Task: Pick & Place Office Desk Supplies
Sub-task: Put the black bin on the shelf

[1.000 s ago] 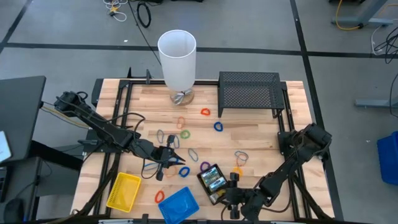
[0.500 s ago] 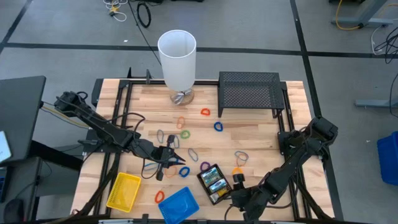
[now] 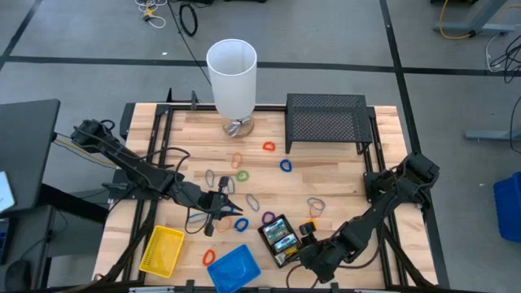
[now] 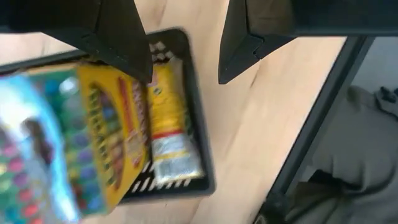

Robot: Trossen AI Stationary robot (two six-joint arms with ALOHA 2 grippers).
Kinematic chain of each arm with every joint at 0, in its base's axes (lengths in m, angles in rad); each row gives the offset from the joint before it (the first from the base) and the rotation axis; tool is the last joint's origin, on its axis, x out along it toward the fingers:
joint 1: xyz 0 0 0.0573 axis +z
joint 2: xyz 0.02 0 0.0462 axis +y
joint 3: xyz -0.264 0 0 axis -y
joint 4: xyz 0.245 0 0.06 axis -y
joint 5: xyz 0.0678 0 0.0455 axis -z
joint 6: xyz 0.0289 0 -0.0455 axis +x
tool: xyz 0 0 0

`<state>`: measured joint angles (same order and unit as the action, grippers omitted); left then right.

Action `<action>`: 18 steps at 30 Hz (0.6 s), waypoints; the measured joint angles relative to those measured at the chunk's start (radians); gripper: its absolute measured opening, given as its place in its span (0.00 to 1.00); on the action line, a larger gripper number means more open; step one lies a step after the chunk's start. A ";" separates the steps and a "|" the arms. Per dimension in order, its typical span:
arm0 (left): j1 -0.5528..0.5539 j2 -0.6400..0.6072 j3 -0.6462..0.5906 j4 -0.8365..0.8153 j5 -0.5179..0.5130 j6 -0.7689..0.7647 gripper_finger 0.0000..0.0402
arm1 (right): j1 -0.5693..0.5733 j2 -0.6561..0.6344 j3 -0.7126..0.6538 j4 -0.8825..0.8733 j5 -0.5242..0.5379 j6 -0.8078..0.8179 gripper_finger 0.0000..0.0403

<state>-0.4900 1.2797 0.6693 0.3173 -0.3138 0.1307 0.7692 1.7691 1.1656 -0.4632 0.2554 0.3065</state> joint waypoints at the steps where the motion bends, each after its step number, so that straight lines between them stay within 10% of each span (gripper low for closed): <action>1: 0.000 0.000 0.000 -0.001 0.000 0.000 0.13 | -0.005 0.000 0.000 0.002 0.000 -0.014 0.47; 18: 0.000 0.000 0.000 0.001 -0.003 0.005 0.13 | -0.059 0.102 0.002 0.014 -0.074 -0.124 0.47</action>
<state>-0.4900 1.2797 0.6693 0.3187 -0.3168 0.1359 0.7106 1.8714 1.1671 -0.4493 0.1813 0.1825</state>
